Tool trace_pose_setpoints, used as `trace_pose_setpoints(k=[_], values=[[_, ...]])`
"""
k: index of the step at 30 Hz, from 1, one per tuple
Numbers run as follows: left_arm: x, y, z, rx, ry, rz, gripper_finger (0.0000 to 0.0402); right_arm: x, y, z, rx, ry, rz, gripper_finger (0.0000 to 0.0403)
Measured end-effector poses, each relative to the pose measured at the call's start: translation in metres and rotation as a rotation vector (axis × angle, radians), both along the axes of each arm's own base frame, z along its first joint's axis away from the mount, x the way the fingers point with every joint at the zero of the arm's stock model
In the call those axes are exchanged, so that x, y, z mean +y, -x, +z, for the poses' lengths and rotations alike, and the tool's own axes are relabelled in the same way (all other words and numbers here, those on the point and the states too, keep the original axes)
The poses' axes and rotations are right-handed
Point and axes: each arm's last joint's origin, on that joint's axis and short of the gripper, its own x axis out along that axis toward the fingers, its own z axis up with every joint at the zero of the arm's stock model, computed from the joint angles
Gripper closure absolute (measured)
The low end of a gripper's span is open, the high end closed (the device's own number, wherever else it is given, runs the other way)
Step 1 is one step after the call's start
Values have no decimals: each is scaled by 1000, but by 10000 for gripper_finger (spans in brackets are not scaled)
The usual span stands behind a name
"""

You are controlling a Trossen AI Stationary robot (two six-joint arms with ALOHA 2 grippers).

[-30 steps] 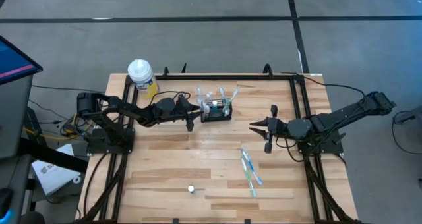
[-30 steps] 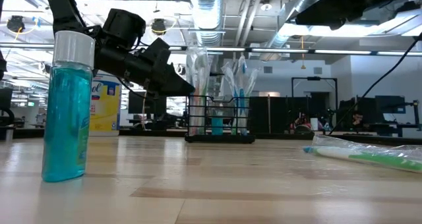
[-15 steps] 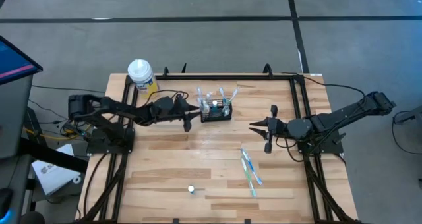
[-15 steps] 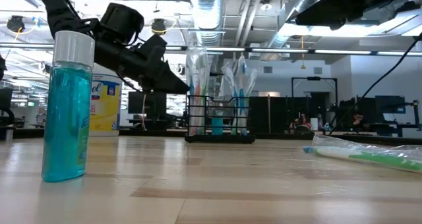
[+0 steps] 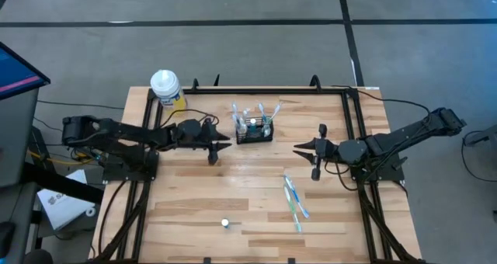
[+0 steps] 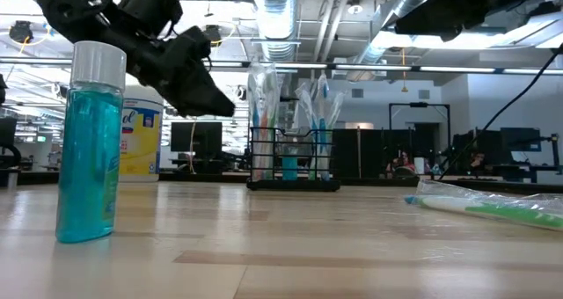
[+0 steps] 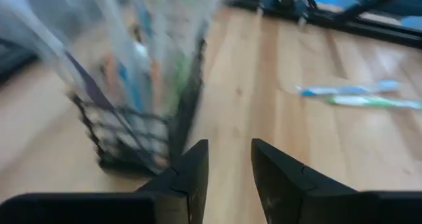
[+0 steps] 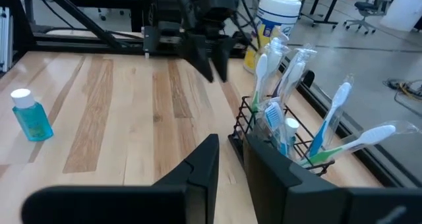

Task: Pick & Place toothbrushing station
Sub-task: Put the mouthwash into the black mesh organizer

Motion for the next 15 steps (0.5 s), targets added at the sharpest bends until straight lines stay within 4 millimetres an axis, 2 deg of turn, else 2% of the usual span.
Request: trace_pose_setpoints(k=[8, 15], values=[[-21, 12, 7, 129, 128, -17, 329, 0, 0, 0, -5, -21, -6, 340], [-38, 4, 22, 256, 196, -45, 361, 0, 0, 0, -5, -21, -6, 340]])
